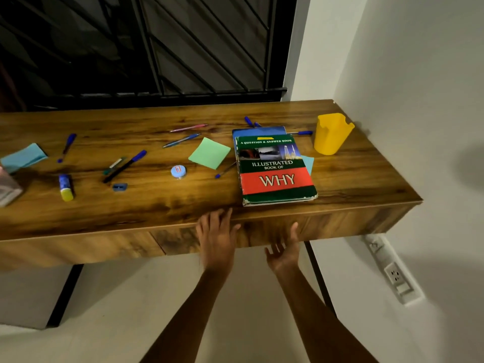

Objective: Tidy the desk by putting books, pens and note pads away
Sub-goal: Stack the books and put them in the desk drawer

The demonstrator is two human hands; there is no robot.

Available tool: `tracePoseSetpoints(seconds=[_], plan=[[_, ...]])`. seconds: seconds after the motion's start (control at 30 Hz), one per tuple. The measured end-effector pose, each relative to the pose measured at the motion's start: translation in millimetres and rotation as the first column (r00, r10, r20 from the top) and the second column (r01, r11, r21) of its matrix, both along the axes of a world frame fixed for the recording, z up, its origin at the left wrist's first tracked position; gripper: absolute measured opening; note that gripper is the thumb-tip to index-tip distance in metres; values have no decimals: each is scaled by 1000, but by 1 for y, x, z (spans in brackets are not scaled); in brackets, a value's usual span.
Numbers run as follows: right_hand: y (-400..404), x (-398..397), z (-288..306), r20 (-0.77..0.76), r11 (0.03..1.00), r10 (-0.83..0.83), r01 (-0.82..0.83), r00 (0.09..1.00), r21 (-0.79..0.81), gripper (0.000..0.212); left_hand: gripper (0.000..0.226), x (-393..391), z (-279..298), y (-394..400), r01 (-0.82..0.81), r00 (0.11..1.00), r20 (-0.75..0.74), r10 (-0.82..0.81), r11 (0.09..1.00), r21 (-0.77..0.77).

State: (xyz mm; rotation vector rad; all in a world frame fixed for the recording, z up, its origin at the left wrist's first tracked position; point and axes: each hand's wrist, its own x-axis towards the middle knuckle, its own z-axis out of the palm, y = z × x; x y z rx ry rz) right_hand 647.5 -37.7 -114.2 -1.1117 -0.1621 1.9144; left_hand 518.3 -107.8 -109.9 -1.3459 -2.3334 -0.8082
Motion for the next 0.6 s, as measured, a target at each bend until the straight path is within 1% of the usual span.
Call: tracePoseSetpoints(seconds=[0.23,0.3,0.37,0.43,0.5,0.6], plan=[[12,2,-17,-1,999,44,-44,999,-23,79,43,-9,-3,1,97,970,-208,-126,985,-146],[14,2,-25,-31,999,39,-39,999,-20,84,44,-8,-4,1,93,971,-202,-124,983,-156],[16,4,-36,-51,997,30,-34,998,-72,94,45,-7,-2,2,65,978,-183,-97,983,-173],[23,13,-45,-35,993,15,-19,999,-120,100,45,0,-2,5,59,978,-185,-96,979,-193],[22,10,-51,-59,992,20,-27,998,-122,98,44,-1,1,3,50,977,-193,-91,977,-210],[25,4,-52,-159,999,-23,16,987,-40,92,45,3,4,6,21,983,-174,-63,972,-235]])
